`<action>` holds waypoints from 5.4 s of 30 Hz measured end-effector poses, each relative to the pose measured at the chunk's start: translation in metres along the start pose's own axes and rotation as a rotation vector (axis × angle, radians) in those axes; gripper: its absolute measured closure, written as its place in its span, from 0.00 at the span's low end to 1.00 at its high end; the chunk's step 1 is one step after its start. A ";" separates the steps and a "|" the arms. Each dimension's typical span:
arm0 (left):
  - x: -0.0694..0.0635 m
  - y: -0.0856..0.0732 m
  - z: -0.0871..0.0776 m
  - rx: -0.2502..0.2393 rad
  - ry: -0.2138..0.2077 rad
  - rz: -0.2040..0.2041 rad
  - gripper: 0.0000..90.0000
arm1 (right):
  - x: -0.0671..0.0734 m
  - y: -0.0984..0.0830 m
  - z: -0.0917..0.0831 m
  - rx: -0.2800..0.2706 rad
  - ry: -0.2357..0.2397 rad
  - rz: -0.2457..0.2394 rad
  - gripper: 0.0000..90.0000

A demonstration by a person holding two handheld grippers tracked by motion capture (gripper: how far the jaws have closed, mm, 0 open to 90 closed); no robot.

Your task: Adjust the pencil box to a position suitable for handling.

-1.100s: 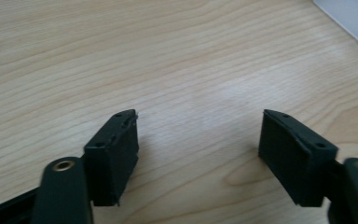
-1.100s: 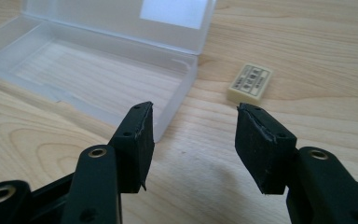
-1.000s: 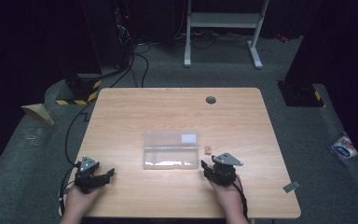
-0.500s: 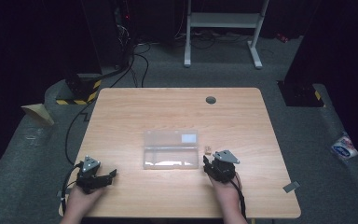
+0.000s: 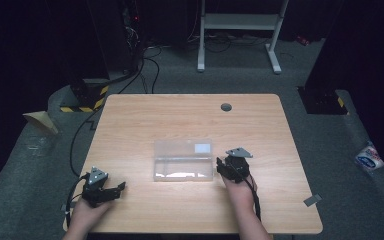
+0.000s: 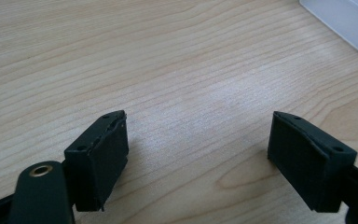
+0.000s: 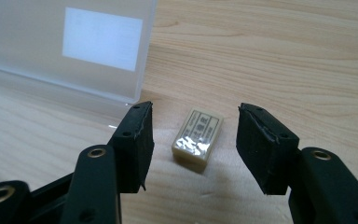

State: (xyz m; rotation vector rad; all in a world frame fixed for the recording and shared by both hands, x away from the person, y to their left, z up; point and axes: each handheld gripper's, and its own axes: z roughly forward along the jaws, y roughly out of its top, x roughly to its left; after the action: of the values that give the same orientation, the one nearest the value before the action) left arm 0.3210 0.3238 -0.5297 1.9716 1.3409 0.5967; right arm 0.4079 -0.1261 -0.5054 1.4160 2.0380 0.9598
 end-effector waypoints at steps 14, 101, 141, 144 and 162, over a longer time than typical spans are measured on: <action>0.000 0.000 0.000 0.000 0.001 0.000 0.23 | 0.000 -0.001 0.018 0.083 -0.022 -0.001 0.71; 0.000 0.000 0.000 -0.001 -0.001 -0.001 0.23 | 0.107 0.031 -0.001 -0.012 0.198 -0.226 0.75; -0.001 0.000 0.000 -0.005 -0.019 0.001 0.23 | 0.186 0.033 0.041 0.021 0.295 -0.250 0.75; -0.001 0.000 0.000 -0.005 -0.020 0.000 0.23 | 0.186 0.032 0.043 0.025 0.295 -0.252 0.75; -0.001 0.000 0.000 -0.005 -0.019 0.001 0.23 | 0.186 0.030 0.046 0.030 0.290 -0.280 0.75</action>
State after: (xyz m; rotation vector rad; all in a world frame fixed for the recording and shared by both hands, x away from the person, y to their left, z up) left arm 0.3203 0.3232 -0.5299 1.9695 1.3256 0.5793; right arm 0.3931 0.0676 -0.5104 1.0122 2.3910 1.0632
